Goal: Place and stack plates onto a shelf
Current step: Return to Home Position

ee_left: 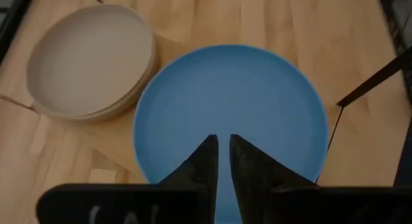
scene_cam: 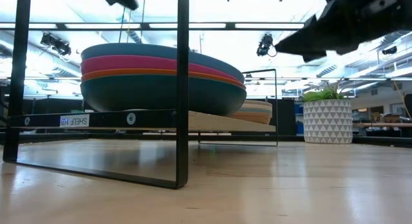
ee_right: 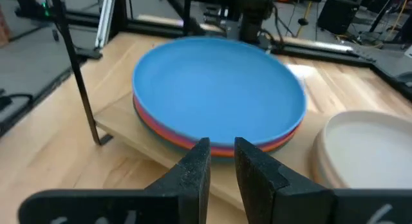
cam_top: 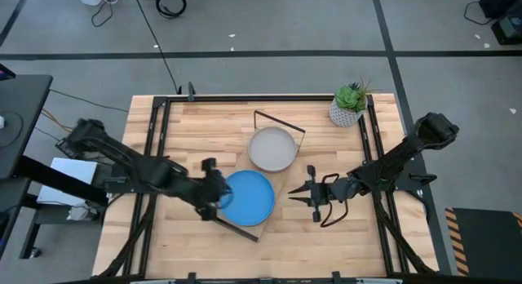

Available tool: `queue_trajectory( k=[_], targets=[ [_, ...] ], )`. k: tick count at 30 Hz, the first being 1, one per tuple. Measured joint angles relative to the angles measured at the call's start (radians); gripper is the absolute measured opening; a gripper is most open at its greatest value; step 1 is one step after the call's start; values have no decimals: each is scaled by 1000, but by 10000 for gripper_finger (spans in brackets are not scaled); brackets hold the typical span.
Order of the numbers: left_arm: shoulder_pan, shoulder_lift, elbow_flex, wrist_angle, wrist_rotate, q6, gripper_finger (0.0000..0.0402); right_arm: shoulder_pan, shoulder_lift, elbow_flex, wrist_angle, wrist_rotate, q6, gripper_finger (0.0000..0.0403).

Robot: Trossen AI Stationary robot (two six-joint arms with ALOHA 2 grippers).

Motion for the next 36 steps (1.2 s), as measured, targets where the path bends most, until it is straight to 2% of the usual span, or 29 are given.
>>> queue_trajectory(
  k=[7, 11, 14, 18, 22, 29, 36],
  targets=[
    [-27, -307, -328, 218, -99, -41, 45, -2, -225, 0, -176, 1, 1, 77],
    [-64, -437, -468, 290, -166, -37, 45, -2, -369, -4, -287, 1, 8, 77],
    [-92, -528, -558, 320, -223, -13, 45, -2, -472, -44, -305, 4, 8, 77],
    [-109, -667, -643, 339, -248, 15, 45, -14, -636, -154, -308, 35, 14, 77],
    [-108, -796, -678, 345, -274, 70, 45, -48, -823, -243, -322, 83, 16, 77],
    [-108, -993, -777, 440, -329, 223, 45, -88, -1097, -265, -502, 90, 61, 77],
    [-108, -1131, -957, 526, -380, 237, 45, -97, -1282, -277, -589, 86, 47, 77]
  ],
)
